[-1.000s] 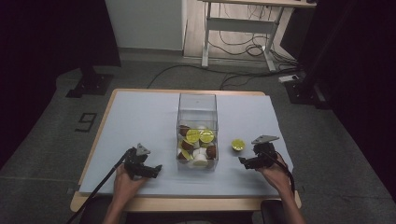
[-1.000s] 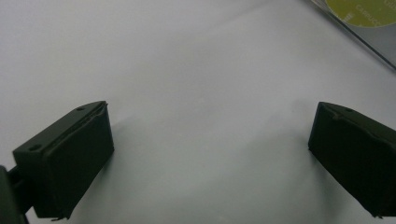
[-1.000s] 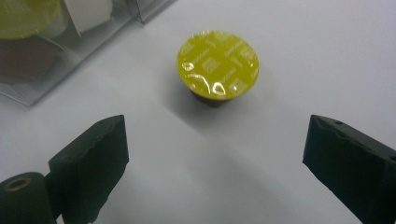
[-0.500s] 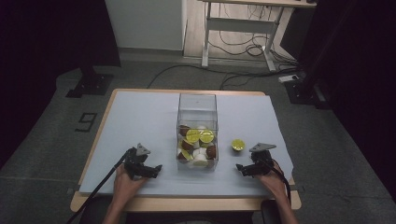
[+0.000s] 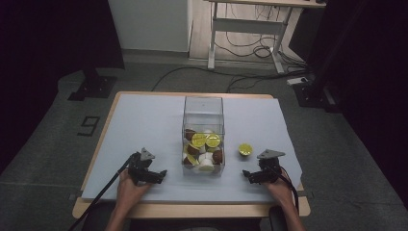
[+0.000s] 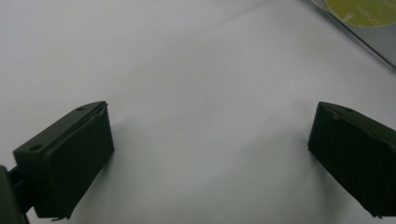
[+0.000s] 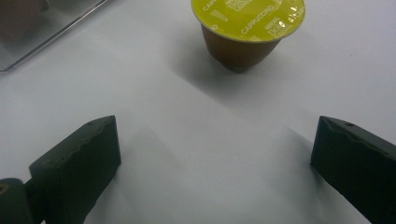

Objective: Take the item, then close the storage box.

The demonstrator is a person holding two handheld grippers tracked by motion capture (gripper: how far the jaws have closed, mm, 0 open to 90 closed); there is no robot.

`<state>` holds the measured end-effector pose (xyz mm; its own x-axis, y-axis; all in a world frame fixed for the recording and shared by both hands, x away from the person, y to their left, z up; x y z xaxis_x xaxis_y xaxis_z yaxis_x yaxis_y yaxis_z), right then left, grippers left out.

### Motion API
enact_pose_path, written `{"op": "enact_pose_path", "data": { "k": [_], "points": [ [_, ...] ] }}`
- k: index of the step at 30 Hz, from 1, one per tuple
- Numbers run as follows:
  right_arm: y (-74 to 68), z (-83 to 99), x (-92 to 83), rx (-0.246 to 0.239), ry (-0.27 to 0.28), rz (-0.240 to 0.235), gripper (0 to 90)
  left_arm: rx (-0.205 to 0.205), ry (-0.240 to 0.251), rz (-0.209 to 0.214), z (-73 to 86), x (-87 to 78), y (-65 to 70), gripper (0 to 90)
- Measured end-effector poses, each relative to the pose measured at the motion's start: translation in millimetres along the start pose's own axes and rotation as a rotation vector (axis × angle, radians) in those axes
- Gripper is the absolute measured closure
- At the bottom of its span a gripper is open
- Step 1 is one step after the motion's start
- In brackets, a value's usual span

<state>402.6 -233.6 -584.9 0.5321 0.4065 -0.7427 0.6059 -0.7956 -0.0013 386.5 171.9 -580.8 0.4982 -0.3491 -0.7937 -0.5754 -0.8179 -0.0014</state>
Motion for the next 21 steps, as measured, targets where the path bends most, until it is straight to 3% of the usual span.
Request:
{"op": "enact_pose_path", "data": {
  "k": [21],
  "points": [
    [-0.1, -0.2, -0.1, -0.007, -0.003, 0.002, 1.5, -0.003, -0.003, 0.004, -0.2, -0.1, -0.2, 0.1]
  ]
}}
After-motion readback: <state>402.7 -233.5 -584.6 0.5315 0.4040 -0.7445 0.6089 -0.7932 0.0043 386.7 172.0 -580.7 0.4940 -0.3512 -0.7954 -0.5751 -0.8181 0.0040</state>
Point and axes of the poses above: each handheld gripper's, and its own axes: x roughly forward along the jaws, z roughly out of its underside, y roughly to its right, the point moved 7 cm from there along x, roughly forward along the jaws, and after that the axes turned 4 degrees about -y, right-handed, at the moved point
